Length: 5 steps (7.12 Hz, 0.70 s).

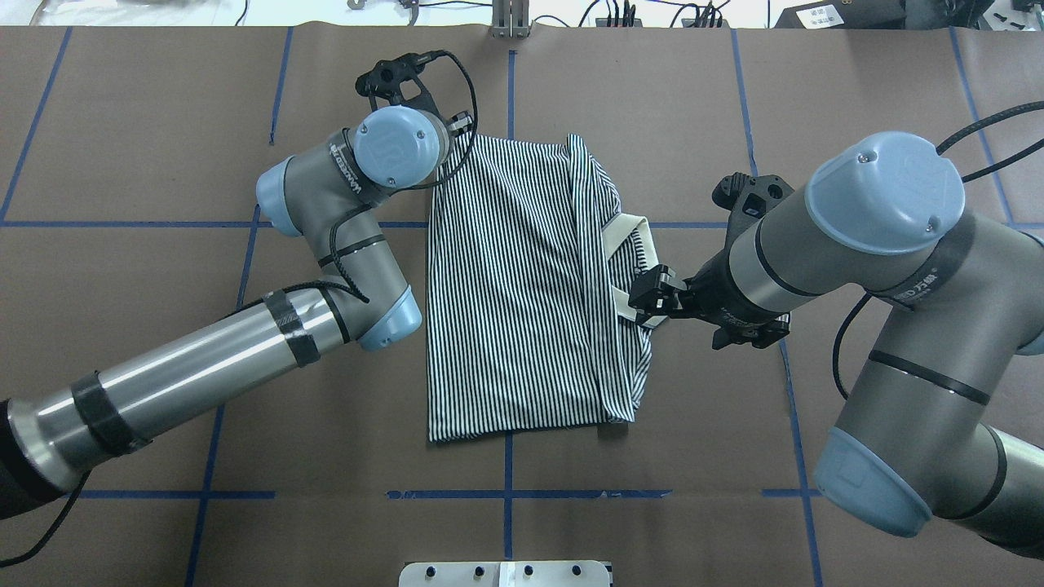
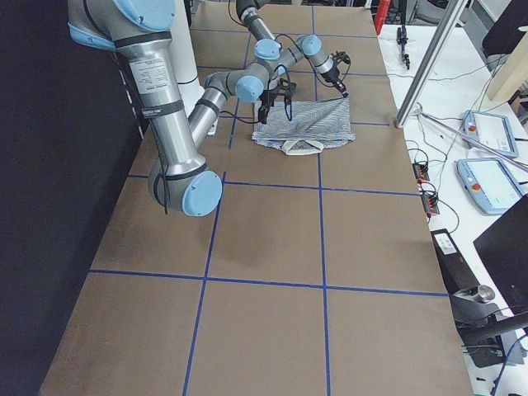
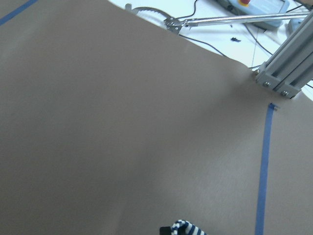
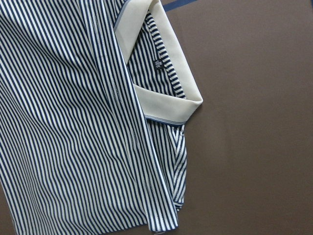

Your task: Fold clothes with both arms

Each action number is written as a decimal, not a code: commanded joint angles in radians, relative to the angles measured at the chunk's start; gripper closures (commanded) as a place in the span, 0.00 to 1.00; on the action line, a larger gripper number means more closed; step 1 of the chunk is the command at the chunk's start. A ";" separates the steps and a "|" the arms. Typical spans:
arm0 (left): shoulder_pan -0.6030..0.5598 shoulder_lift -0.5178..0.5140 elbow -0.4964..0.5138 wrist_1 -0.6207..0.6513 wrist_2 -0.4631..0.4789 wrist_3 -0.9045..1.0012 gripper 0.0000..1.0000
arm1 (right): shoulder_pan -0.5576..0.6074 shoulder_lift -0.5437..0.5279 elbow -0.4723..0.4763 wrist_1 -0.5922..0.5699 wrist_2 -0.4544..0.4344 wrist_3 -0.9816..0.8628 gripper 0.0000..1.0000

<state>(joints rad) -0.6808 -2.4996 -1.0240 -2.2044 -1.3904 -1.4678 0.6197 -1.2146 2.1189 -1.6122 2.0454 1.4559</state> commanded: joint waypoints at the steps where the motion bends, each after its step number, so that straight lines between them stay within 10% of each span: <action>1: -0.016 -0.069 0.137 -0.078 0.056 0.075 1.00 | 0.002 0.001 0.000 0.003 -0.004 -0.003 0.00; 2: -0.016 -0.068 0.157 -0.107 0.057 0.095 0.05 | 0.002 0.001 -0.002 0.017 -0.020 -0.005 0.00; 5: -0.057 -0.070 0.145 -0.110 0.039 0.224 0.00 | 0.000 0.050 -0.058 0.021 -0.069 -0.009 0.00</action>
<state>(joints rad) -0.7141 -2.5687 -0.8701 -2.3126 -1.3387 -1.2785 0.6198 -1.1958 2.0951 -1.5919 2.0019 1.4476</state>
